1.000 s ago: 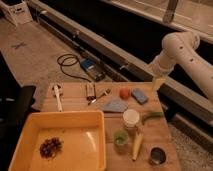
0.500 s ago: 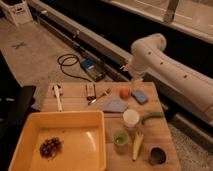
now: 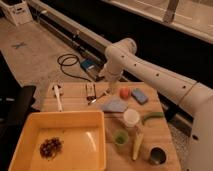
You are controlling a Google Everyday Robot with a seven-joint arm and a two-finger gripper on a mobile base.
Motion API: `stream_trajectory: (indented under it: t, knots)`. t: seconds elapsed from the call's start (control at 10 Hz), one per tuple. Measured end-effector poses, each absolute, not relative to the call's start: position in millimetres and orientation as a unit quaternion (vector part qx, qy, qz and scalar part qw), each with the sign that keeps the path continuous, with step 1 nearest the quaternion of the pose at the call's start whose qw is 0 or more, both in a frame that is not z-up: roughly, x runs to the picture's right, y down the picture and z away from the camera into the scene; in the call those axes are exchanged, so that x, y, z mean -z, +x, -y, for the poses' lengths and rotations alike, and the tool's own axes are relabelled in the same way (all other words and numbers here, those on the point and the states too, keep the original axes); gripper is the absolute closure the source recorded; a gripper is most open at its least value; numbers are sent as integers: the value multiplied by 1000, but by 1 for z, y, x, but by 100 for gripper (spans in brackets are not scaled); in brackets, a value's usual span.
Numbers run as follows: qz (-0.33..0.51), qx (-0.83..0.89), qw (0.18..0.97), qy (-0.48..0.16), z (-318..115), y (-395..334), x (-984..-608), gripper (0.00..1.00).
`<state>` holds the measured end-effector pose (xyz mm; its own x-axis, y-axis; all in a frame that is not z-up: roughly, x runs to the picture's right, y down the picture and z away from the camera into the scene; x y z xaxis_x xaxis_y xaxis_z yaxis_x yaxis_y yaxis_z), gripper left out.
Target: Place brush in tray
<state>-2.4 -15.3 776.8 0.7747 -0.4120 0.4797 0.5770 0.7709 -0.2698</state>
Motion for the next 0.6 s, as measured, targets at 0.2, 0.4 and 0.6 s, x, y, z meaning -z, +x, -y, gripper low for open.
stream_trajectory:
  t: [0.2, 0.4, 0.6]
  knots:
    - [233, 289, 904, -214, 6, -21, -776, 25]
    - [233, 289, 903, -215, 6, -20, -776, 25]
    - [222, 309, 897, -223, 4, -22, -780, 25]
